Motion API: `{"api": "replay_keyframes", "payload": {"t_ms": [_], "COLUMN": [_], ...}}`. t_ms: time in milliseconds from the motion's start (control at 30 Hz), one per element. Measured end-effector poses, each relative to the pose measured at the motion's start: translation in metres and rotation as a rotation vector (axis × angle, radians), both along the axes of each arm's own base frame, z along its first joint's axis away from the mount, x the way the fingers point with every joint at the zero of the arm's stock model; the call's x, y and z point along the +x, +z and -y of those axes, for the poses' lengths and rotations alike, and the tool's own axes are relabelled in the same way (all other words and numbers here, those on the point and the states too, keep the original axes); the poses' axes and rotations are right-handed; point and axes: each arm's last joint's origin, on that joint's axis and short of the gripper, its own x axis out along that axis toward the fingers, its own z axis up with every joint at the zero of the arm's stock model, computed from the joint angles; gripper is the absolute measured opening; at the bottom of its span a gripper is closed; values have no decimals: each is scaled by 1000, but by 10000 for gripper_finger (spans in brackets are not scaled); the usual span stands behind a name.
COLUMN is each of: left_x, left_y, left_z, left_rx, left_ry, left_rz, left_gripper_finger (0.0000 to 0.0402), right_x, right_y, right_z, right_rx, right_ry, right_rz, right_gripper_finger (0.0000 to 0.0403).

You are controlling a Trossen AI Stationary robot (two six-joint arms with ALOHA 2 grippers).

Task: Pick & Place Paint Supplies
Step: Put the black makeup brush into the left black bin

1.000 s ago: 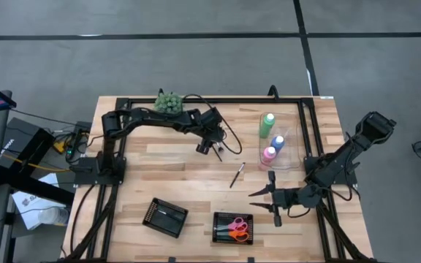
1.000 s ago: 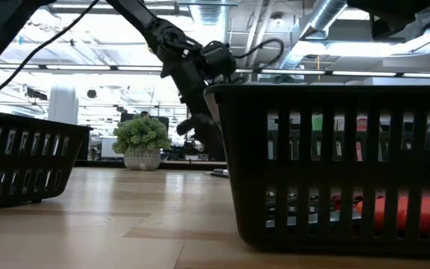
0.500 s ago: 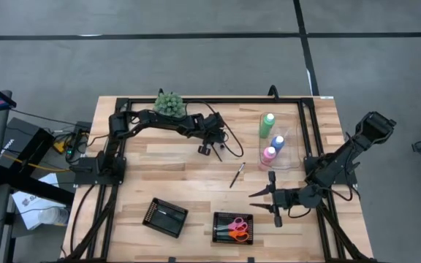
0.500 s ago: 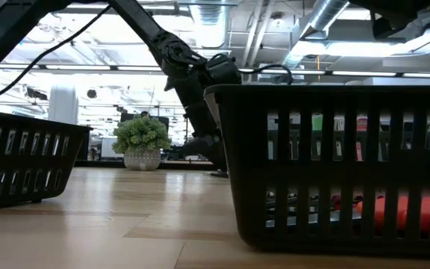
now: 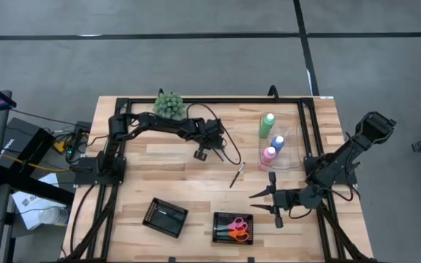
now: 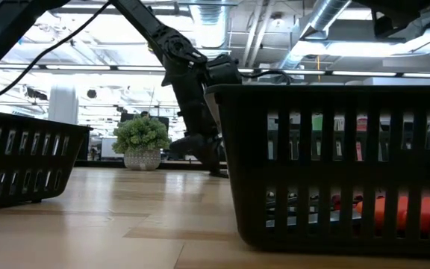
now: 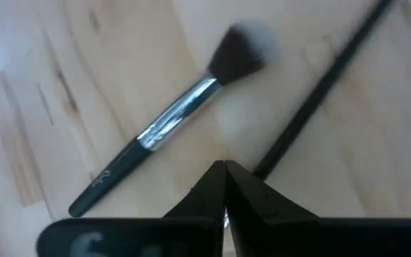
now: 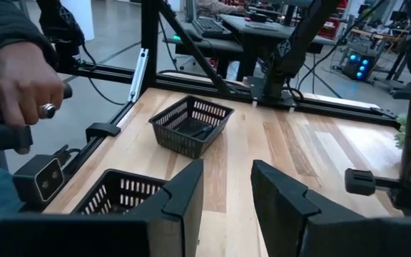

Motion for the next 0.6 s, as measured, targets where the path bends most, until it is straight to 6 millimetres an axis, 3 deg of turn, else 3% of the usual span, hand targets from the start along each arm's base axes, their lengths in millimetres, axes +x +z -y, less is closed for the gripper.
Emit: {"api": "replay_keyframes", "payload": {"t_ms": [333, 467, 600], "left_x": [1, -2, -7], "left_y": [18, 32, 41], "left_z": [7, 8, 10], "left_rx": [-7, -36, -182], "left_ry": [-28, 24, 51], "left_rz": [69, 106, 122], "left_gripper_finger": [13, 46, 102], "right_x": [-1, -2, -2], "right_y": [0, 0, 0], "right_z": [-1, -2, -2], "right_rx": [0, 0, 1], "right_ry": [7, 13, 12], "right_rz": [0, 0, 0], "right_gripper_finger": [109, 109, 109]}}
